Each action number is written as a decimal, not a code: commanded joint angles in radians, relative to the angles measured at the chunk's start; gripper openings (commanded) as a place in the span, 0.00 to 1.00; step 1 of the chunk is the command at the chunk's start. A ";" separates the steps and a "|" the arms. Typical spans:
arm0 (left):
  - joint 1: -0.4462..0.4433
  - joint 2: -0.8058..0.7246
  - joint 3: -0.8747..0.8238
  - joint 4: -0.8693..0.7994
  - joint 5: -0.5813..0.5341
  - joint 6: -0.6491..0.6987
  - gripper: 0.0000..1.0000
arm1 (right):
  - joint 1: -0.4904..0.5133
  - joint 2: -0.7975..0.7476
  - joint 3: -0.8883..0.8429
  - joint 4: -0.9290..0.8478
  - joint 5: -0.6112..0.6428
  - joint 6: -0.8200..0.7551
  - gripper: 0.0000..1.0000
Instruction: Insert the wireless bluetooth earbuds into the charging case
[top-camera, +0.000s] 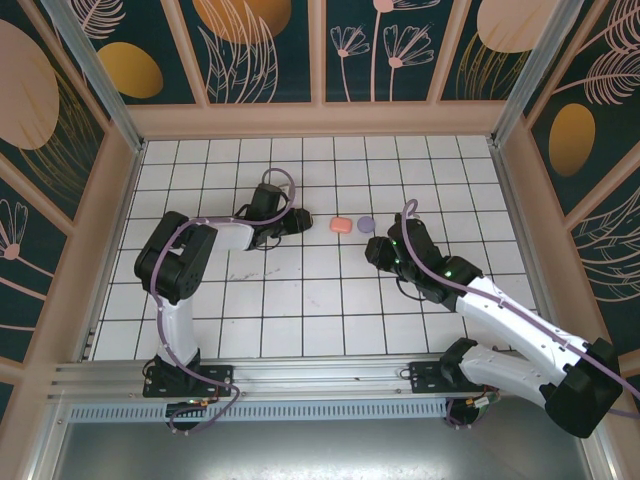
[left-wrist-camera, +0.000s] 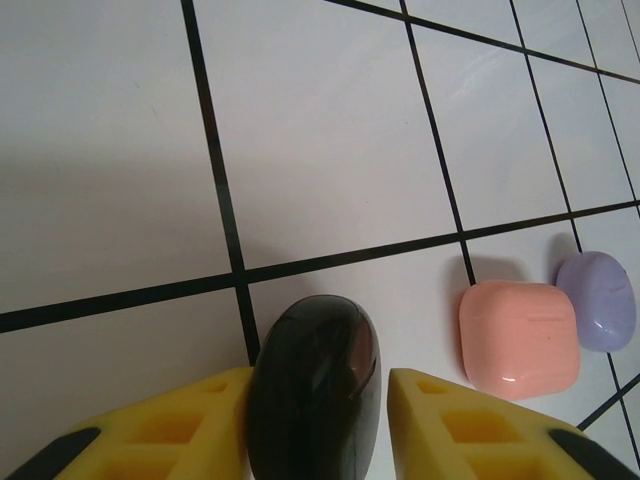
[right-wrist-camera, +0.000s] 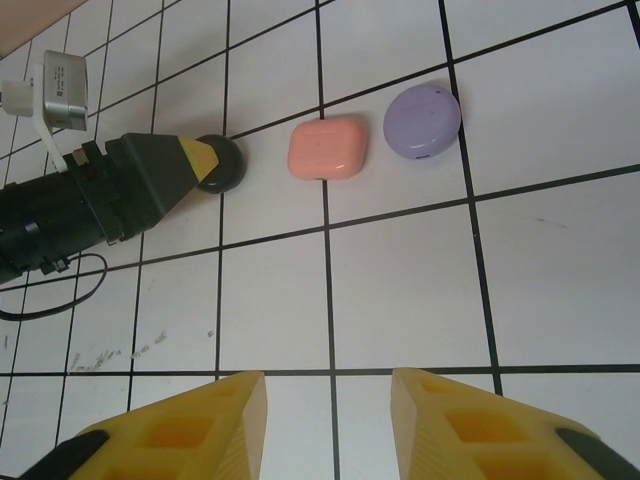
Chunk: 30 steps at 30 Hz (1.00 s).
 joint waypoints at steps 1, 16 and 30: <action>0.017 -0.028 -0.006 -0.008 0.001 0.020 0.42 | -0.009 -0.013 0.039 -0.023 0.026 -0.009 0.41; 0.113 -0.307 -0.034 -0.130 -0.074 0.159 0.73 | -0.014 -0.021 0.044 -0.036 0.034 -0.013 0.52; 0.126 -0.730 -0.119 -0.166 -0.243 0.296 0.99 | -0.019 -0.050 0.066 -0.079 0.095 -0.047 0.80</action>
